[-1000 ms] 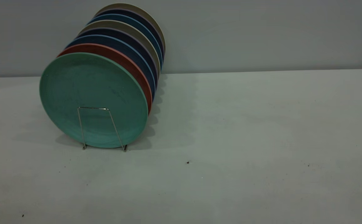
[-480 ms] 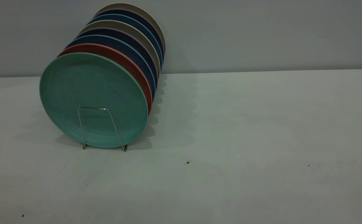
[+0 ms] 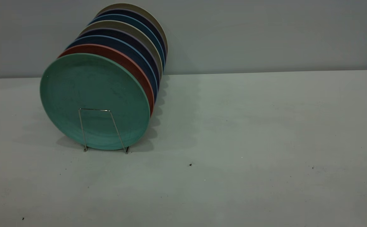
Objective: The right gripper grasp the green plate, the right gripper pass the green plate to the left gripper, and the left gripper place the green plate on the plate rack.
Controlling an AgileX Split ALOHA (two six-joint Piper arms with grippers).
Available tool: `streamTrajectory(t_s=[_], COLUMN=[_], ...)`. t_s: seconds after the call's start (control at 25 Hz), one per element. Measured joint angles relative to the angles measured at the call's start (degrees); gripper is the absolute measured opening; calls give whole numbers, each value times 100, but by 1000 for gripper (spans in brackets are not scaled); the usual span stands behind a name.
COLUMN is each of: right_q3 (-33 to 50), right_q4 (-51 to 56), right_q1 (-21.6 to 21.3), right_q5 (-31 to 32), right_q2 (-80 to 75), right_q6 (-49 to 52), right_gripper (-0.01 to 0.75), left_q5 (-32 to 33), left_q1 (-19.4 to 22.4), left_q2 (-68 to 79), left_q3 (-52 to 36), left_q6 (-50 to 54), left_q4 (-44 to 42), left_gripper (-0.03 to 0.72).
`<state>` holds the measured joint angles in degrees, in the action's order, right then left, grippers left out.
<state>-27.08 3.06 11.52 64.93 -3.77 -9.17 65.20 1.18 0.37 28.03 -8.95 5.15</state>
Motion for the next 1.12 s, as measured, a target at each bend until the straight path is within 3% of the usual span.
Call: streamTrajectory(t_s=[0.24,1.12], right_q3=[0,0], right_q4=[6,6], right_q1=[-415,-437], right_q5=[11,15], right_q2=[472,472], right_q6=[0,-8], right_gripper=[451,246], left_q5=[0,0], left_q1=[-201,-205], left_q2=[-153,-165], left_q3=[0,0], left_q6=[-5,-11], left_q4=[0,0], left_gripper=[472,472])
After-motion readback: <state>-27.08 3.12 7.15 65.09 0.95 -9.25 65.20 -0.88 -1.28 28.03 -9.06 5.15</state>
